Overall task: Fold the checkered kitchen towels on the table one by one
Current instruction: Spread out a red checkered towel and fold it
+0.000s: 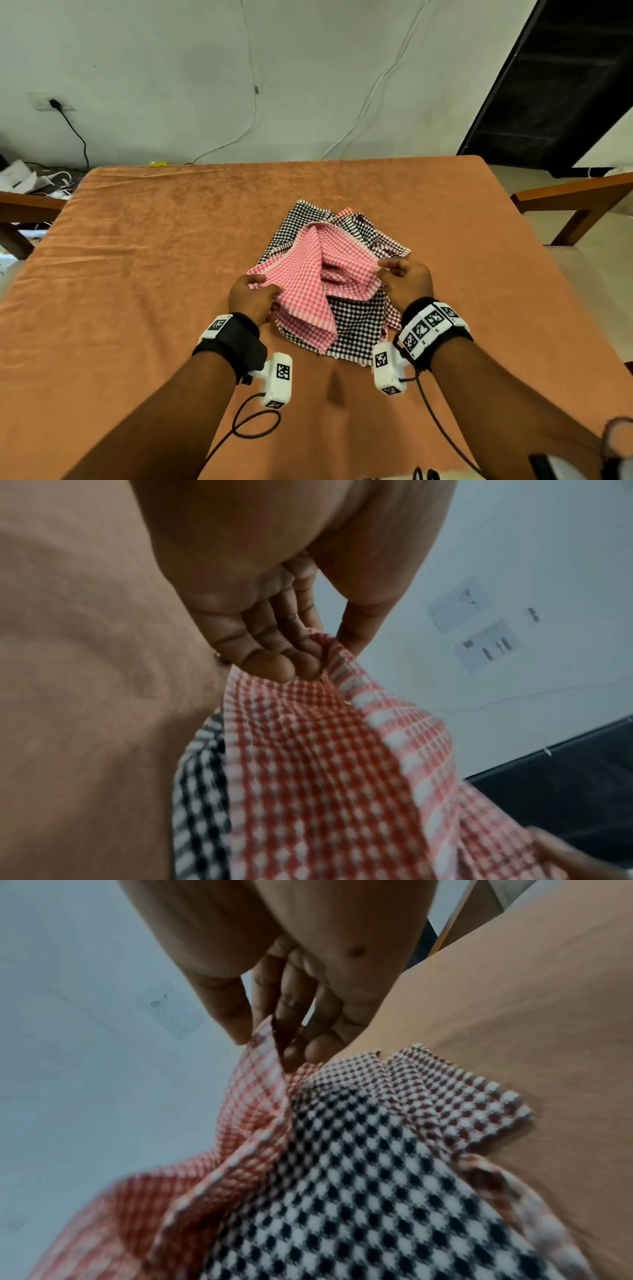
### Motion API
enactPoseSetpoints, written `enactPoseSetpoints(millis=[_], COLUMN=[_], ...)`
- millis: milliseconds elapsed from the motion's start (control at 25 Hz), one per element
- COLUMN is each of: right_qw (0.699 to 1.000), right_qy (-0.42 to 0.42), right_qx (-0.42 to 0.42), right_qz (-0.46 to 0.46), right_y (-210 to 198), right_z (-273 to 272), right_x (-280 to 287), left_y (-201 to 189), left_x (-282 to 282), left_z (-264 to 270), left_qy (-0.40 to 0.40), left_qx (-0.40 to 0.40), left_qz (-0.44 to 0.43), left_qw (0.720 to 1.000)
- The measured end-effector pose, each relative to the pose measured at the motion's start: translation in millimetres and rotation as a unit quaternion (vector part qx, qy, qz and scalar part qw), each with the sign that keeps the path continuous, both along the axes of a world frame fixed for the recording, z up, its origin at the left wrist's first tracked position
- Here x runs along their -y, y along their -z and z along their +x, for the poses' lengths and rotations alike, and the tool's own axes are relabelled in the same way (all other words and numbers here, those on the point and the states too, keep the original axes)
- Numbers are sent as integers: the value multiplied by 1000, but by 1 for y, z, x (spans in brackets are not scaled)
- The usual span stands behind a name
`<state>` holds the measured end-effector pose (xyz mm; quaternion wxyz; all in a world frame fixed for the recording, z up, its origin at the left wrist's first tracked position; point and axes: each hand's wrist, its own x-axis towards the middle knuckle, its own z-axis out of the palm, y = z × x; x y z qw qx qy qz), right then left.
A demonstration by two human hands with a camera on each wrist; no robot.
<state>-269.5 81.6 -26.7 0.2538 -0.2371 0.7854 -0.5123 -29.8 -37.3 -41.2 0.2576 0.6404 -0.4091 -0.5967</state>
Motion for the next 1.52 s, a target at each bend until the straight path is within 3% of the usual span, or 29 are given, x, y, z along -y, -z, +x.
enactPoseSetpoints(millis=[120, 240, 360, 440, 520, 600, 800, 960, 1040, 1160, 1240, 1400, 1520], right_qw=[997, 982, 948, 911, 880, 874, 901, 912, 897, 877, 872, 831, 846], right_qy=[-24, -146, -255, -328, -386, -398, -374, -316, -304, -337, -321, -348, -333], right_qx=[-14, -34, -136, -206, -238, -230, -142, -230, -300, -337, -365, -431, -410], right_qz=[-71, -118, -133, -141, -144, -154, -165, -129, -117, -64, -59, -44, -69], right_y=[-20, -37, -47, -51, -55, -62, -81, -96, -99, -97, -98, -112, -120], right_z=[-4, 8, 25, 37, 48, 50, 30, 26, 30, 36, 33, 20, 2], right_x=[-4, -14, -29, -38, -46, -56, -86, -105, -110, -113, -115, -125, -133], left_y=[-18, -51, -73, -80, -91, -96, -91, -91, -98, -106, -109, -110, -105], left_x=[9, 6, -5, -15, -27, -32, -20, -45, -68, -91, -99, -90, -74], left_z=[15, 15, -4, -22, -39, -48, -39, -47, -57, -71, -74, -62, -36], left_qy=[64, 144, 235, 365, 517, 602, 610, 547, 525, 494, 484, 491, 501], left_qx=[119, 250, 190, 125, 97, 96, 147, 55, 43, 85, 118, 146, 200], left_qz=[-56, -188, -358, -465, -487, -447, -435, -494, -537, -596, -599, -589, -559], left_qw=[989, 939, 883, 797, 697, 654, 646, 674, 659, 628, 627, 625, 630])
